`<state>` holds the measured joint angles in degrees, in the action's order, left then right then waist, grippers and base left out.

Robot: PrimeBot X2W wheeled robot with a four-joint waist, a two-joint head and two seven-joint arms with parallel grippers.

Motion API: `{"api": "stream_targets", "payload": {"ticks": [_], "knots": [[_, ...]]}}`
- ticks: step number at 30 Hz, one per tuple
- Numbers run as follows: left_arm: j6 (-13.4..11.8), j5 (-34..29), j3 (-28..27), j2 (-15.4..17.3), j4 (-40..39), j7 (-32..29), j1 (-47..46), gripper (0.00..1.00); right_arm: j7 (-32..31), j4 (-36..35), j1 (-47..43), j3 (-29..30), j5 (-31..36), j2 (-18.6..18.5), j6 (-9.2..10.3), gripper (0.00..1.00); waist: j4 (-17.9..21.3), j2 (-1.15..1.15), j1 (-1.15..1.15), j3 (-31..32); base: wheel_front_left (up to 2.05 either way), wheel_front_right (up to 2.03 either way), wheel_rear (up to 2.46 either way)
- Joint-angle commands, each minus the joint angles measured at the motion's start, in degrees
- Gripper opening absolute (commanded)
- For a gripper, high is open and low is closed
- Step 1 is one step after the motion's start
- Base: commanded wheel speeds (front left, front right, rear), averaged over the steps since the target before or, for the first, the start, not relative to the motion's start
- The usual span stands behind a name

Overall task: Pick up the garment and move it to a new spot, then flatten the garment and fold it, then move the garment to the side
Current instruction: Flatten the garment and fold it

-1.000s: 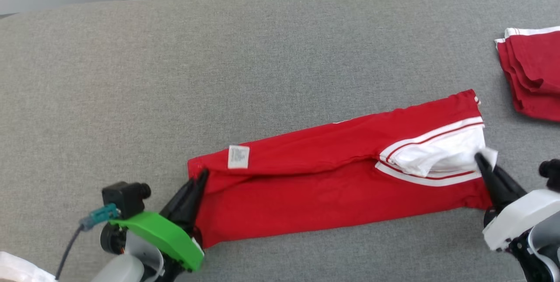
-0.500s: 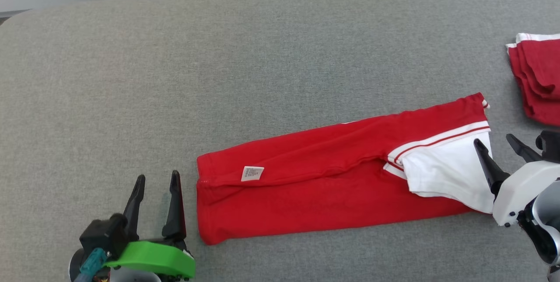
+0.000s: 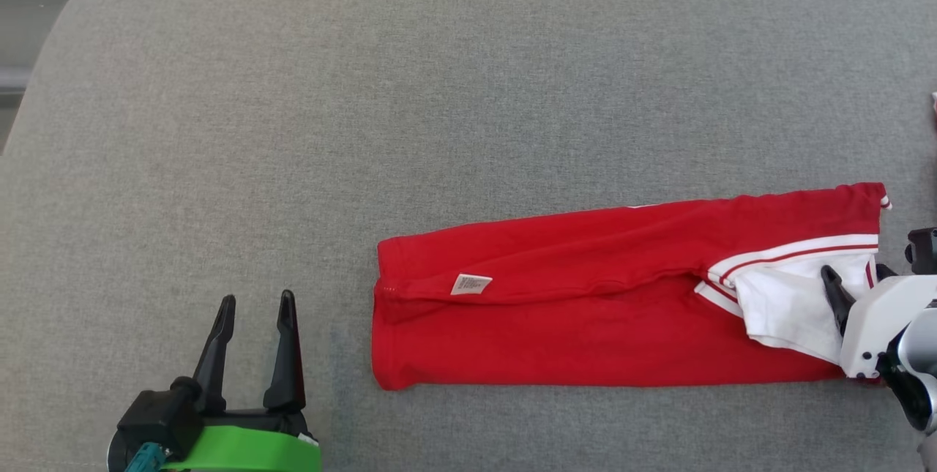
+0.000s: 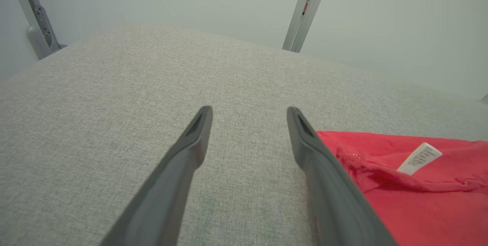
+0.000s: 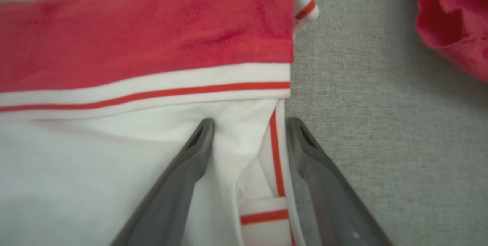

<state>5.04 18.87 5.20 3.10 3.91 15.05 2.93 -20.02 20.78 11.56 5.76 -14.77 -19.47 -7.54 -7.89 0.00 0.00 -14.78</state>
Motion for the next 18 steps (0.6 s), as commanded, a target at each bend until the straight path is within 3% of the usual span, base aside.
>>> {"api": "stream_targets", "payload": {"ticks": [1,6,7,8,9,13,18], "knots": [[0.51,-0.22,-0.50,-0.13,0.17,0.12,0.39,1.00,-0.89,2.54,-0.05,-0.01,-0.80,0.43,0.12,1.00,-0.67,0.00,0.00,-0.15,0.00,0.00,0.00],[0.98,1.71,0.04,-0.20,0.38,0.12,0.35,1.00,-4.61,7.04,0.15,-1.14,-6.14,2.09,0.10,1.00,-1.69,0.00,0.00,0.43,0.00,0.00,0.00],[0.99,2.11,0.09,-0.21,0.39,0.12,0.44,1.00,-4.57,7.01,0.00,-1.90,-8.28,2.57,-0.07,0.85,-1.85,0.00,0.00,0.61,0.00,0.00,0.00],[0.96,2.32,0.18,-0.20,0.30,0.12,0.55,1.00,-4.25,6.39,-0.17,-3.24,-11.46,3.08,-0.29,0.07,-2.03,0.00,0.00,0.84,0.00,0.00,0.00],[0.83,2.63,0.25,-0.20,0.31,0.13,0.75,1.00,-3.58,5.92,-0.30,-3.47,-13.76,2.98,-0.30,0.00,-2.11,0.00,0.00,1.08,0.00,0.00,0.00],[0.46,3.21,0.82,-0.21,0.83,0.12,1.60,1.00,0.34,5.03,0.63,0.05,-19.79,-1.22,0.08,0.00,-2.35,0.00,0.00,2.41,0.00,0.00,0.00],[0.44,3.89,1.48,-0.20,1.64,0.06,2.57,1.00,-0.07,3.91,1.35,6.66,-24.32,-7.69,0.12,0.00,-3.14,0.00,0.00,4.58,0.00,0.00,0.00]]}}
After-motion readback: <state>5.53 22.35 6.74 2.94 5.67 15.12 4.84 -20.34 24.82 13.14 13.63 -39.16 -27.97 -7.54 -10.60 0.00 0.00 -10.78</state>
